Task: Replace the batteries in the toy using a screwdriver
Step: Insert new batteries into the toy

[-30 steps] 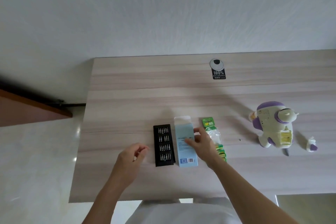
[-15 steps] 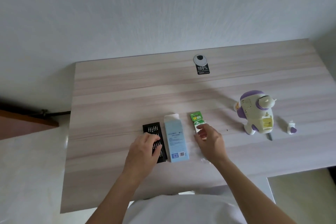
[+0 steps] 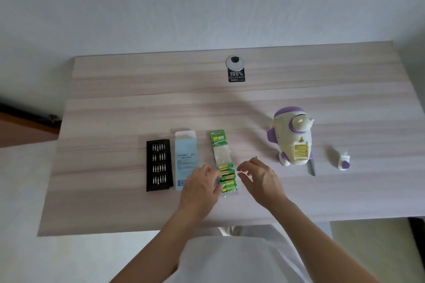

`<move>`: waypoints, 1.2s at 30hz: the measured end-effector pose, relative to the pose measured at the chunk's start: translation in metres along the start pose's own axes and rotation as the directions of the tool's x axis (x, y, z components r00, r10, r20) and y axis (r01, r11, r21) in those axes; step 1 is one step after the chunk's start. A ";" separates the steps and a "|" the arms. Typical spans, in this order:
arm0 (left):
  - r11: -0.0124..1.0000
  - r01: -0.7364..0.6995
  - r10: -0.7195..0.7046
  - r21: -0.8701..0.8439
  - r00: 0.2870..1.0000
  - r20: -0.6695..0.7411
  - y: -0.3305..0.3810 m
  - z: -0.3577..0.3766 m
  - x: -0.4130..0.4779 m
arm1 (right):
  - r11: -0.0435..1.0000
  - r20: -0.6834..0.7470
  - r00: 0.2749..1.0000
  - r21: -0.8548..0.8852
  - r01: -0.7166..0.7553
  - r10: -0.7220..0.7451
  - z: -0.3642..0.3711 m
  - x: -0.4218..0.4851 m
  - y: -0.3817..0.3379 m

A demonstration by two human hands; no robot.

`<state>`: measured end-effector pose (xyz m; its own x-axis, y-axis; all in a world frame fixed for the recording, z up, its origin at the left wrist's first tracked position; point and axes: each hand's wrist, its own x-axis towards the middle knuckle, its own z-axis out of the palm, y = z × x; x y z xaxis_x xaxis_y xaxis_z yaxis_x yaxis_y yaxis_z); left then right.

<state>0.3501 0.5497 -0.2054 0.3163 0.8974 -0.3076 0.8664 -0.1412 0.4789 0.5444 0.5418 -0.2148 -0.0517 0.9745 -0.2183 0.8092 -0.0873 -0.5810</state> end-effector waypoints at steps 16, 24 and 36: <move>0.986 0.166 -0.158 0.009 0.952 -0.262 0.016 0.041 0.018 | 0.993 0.188 0.981 -0.115 -0.017 0.039 0.015 0.038 0.003; 0.995 0.065 -0.043 0.073 0.963 -0.268 0.003 0.039 0.023 | 0.990 0.208 0.977 -0.137 -0.026 0.054 0.015 0.046 0.000; 0.991 -0.085 0.106 0.105 0.970 -0.221 0.000 0.031 0.035 | 0.999 0.138 0.990 0.036 -0.027 0.022 0.004 0.037 0.008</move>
<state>0.3732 0.5676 -0.2416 0.3134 0.9473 -0.0661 0.8723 -0.2596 0.4144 0.5463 0.5760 -0.2304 -0.1140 0.9347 -0.3367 0.7889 -0.1208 -0.6025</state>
